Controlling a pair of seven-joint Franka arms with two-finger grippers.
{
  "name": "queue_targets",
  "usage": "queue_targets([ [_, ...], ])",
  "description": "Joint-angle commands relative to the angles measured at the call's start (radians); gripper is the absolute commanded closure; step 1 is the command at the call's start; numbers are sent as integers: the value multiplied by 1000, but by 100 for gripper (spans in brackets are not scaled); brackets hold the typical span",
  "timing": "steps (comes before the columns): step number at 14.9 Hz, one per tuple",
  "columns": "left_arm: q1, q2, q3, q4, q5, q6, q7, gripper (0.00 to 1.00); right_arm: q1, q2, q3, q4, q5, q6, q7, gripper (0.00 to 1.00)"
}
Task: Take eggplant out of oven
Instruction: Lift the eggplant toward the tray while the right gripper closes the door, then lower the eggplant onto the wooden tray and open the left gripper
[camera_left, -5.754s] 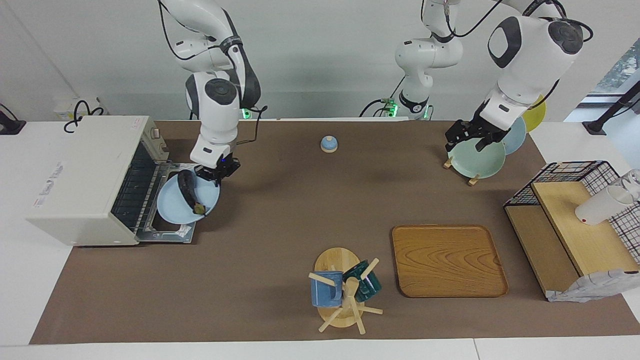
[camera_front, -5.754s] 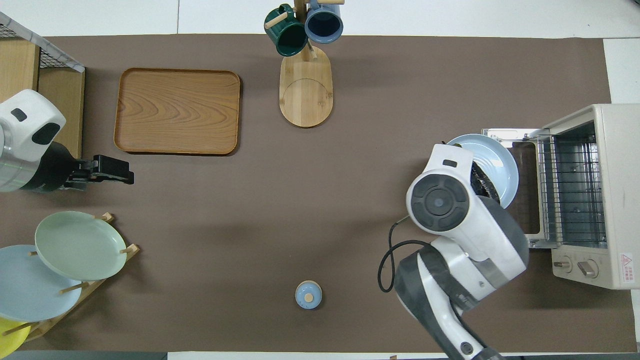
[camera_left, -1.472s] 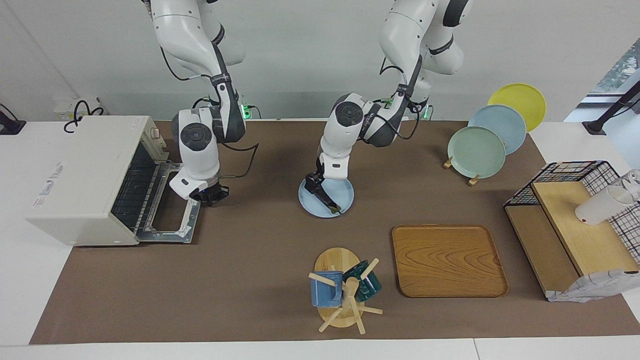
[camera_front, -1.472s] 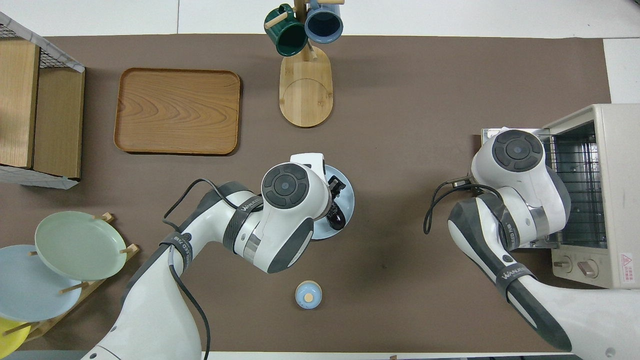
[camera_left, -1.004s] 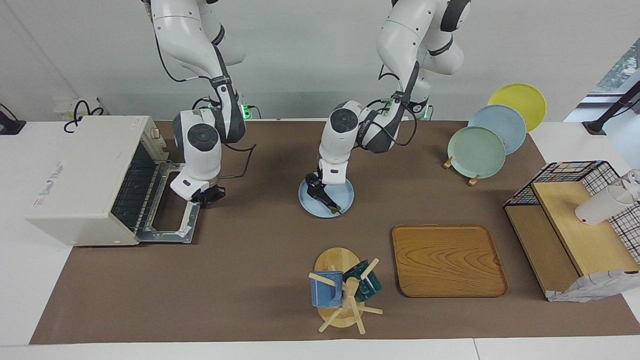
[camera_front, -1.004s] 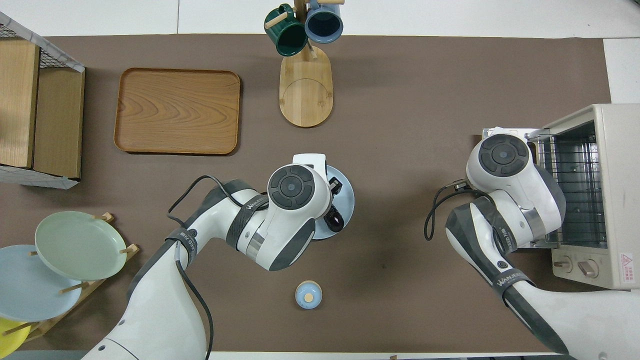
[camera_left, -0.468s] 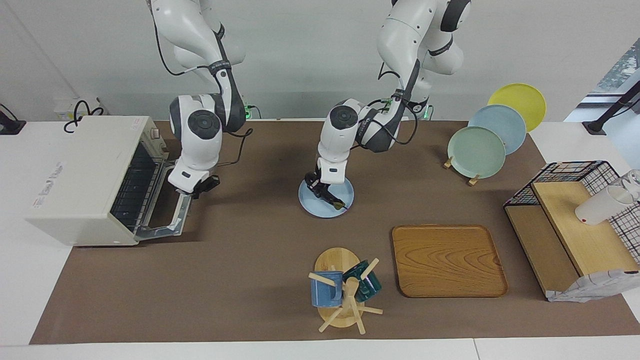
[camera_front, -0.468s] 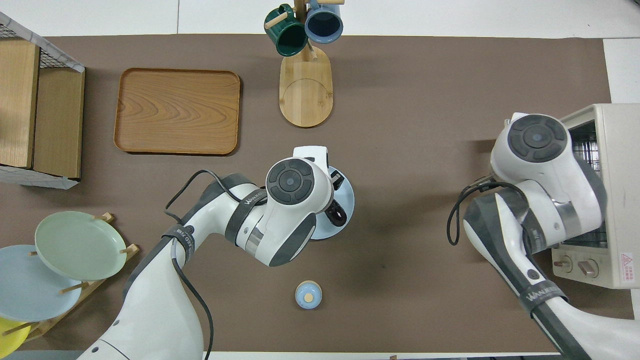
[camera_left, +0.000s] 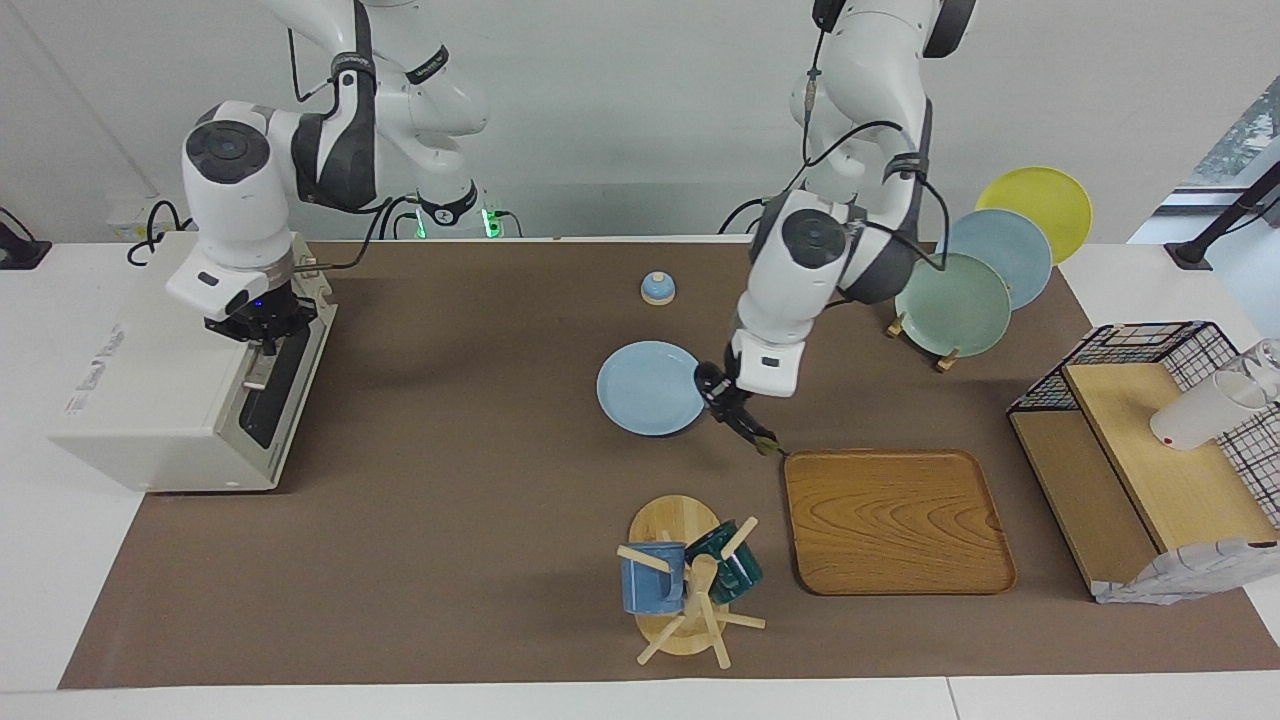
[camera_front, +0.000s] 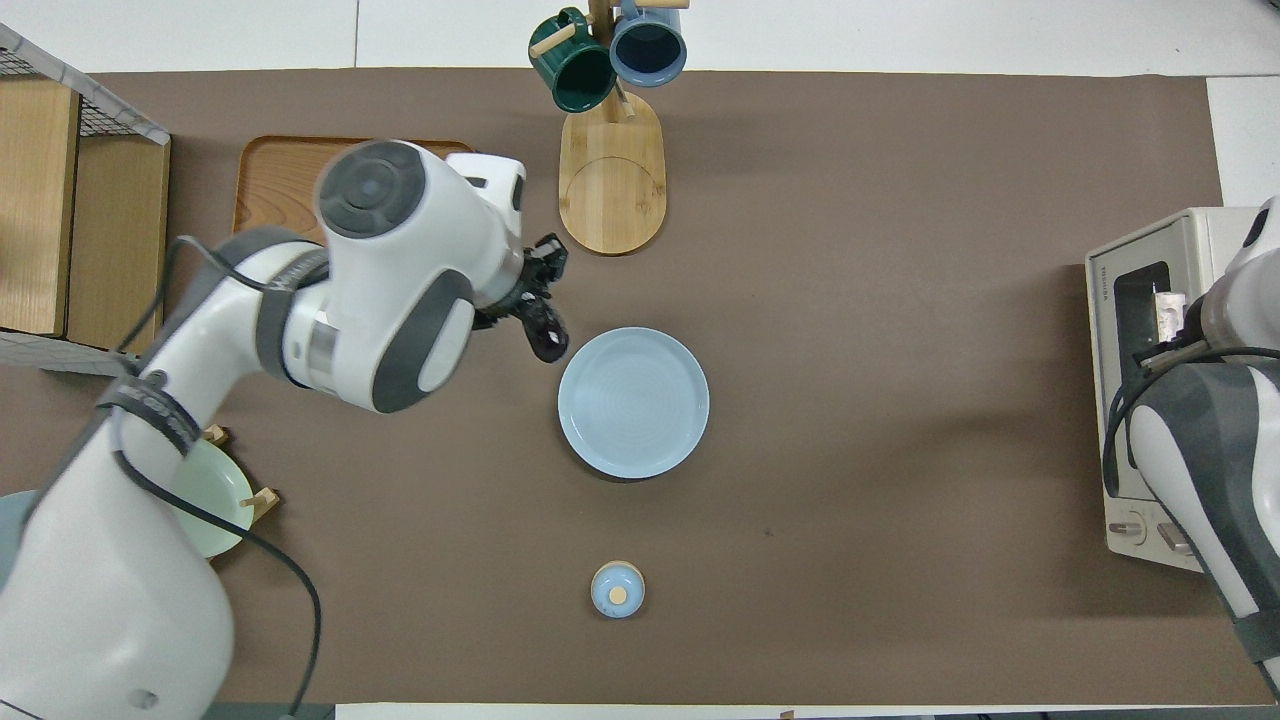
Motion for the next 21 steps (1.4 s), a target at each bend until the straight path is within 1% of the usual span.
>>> queue_targets([
  [1,132,28,-13,20,6,-14,237,100,-40,57,-10,-32,-35,18,-10,100],
  [3,182,63,-12,69,11,-16,333,100,-39,49,-12,1,33,-21,-12,100],
  [4,199,101,-12,105,15,-17,376,100,-37,49,-10,33,69,-64,-10,100],
  [6,255,192,-12,219,17,-28,503,100,-27,49,-4,131,153,-171,-8,100],
  [8,286,269,-12,294,21,-26,615,100,-19,49,2,249,262,-296,-4,100],
  [9,283,290,-10,303,22,-7,629,100,-8,49,2,297,306,-340,-1,100],
  [10,286,297,-10,297,25,18,635,100,5,49,4,340,323,-374,5,100],
  [11,289,298,-12,293,47,47,640,100,30,48,4,372,327,-409,13,100],
  [12,294,300,-12,284,60,58,642,100,38,46,4,391,327,-442,30,98],
  [13,292,298,-12,267,61,63,646,100,45,46,4,399,327,-453,59,92],
  [15,291,295,-12,245,58,84,666,100,55,46,4,403,330,-470,83,83],
  [16,292,291,-12,235,58,98,668,100,64,46,5,403,327,-465,84,61],
  [17,291,291,-12,225,58,103,669,100,74,45,8,406,327,-463,82,1],
  [19,285,289,-12,222,58,110,669,100,78,46,10,422,331,-465,82,0],
  [20,286,286,-10,219,58,107,669,74,84,55,14,428,319,-471,84,0],
  [21,286,286,-10,219,60,106,674,1,138,60,-2,440,317,-473,85,0],
])
